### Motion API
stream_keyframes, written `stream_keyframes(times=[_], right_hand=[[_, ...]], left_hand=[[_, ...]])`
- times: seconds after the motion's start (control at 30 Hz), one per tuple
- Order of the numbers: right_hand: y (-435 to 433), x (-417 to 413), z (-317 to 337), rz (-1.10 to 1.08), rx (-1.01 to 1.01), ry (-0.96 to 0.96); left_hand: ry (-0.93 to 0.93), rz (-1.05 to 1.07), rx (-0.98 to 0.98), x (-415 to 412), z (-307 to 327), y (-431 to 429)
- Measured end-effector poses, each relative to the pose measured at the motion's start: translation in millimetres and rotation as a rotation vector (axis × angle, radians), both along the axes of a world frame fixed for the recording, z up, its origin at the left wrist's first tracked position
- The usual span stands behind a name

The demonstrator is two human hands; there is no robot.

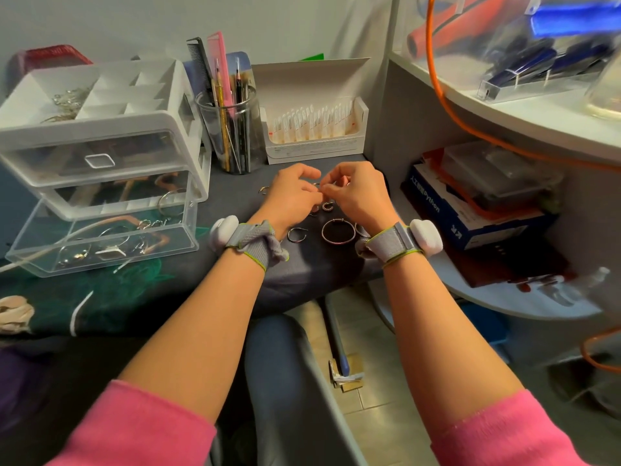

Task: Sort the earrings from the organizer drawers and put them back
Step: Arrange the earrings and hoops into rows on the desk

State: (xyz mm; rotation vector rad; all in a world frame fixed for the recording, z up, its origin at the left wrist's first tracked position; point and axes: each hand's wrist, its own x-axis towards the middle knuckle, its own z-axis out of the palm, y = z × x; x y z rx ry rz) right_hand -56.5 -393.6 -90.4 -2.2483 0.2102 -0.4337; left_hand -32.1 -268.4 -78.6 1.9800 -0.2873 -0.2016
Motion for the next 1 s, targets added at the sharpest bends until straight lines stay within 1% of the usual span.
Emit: stream_keyframes(times=[0.13,0.33,0.4,0.5,0.63,0.73,0.83,1.0], right_hand=[[-2,1,-5,0.017,0.001,0.019],[-5,5,-13,-0.005,-0.094,0.120],[-5,5,-15,-0.020,-0.127,0.152],[-8,2,-14,-0.047,-0.176,0.188],[-11,1,-14,-0.120,-0.216,0.243],[-13,3,-16,-0.162,-0.221,0.278],[-16,3,-17,-0.189,-0.207,0.308],[-19,4,-16,-0.221,-0.192,0.326]], left_hand=[[0.013,0.075,-0.001,1,-2,6],[0.014,0.178,-0.033,2,-5,25],[0.018,0.206,-0.017,4,-10,31],[-0.004,0.275,0.089,9,-19,38],[-0.067,0.348,0.333,5,-21,43],[-0.108,0.354,0.439,3,-20,47],[-0.132,0.352,0.515,4,-22,51],[-0.152,0.383,0.566,6,-22,54]])
